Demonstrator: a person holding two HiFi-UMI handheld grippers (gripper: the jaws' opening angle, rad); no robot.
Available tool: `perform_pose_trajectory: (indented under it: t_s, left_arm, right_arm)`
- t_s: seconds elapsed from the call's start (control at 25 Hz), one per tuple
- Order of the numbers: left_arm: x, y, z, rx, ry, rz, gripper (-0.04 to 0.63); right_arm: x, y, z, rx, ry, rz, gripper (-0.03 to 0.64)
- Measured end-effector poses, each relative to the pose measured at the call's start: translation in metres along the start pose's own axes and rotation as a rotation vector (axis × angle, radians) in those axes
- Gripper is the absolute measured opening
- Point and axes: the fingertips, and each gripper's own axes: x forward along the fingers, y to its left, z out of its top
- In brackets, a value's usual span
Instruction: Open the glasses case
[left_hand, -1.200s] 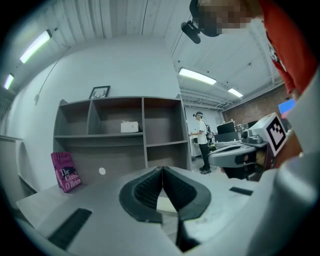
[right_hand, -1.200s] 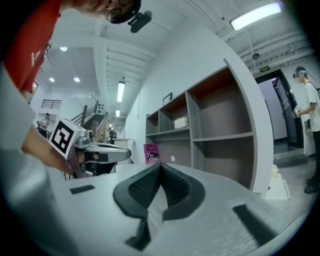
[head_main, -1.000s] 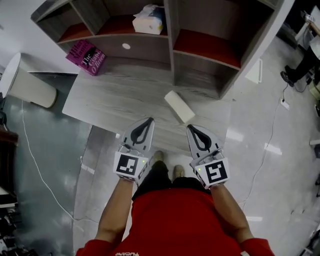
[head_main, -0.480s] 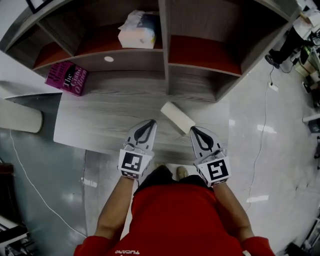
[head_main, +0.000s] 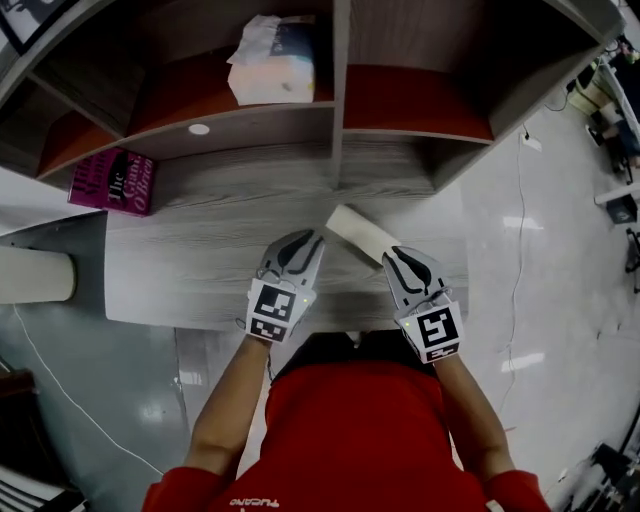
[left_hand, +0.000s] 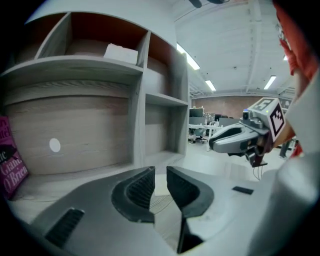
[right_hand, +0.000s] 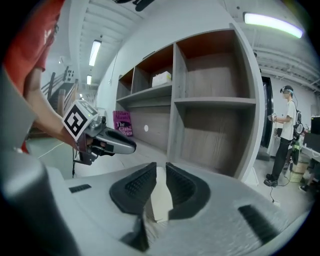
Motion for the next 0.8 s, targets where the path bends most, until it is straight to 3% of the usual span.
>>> perform_pose_trajectory:
  t_s: [0.28, 0.56, 0.8]
  left_arm:
    - [0.028, 0.007, -0.028, 0.009, 0.137, -0.078, 0.132]
    - [0.051, 0.007, -0.060, 0.026, 0.292, -0.155, 0.161]
    - [0.065, 0.006, -0.072, 0.040, 0.352, -0.192, 0.161]
  right_arm:
    - [0.015, 0.002, -0.029, -0.043, 0.112, 0.043, 0.148]
    - [0.029, 0.009, -0.066, -0.122, 0.249, 0.107, 0.269]
    - [0.034, 0.010, -0.095, -0.171, 0.353, 0.130, 0.330]
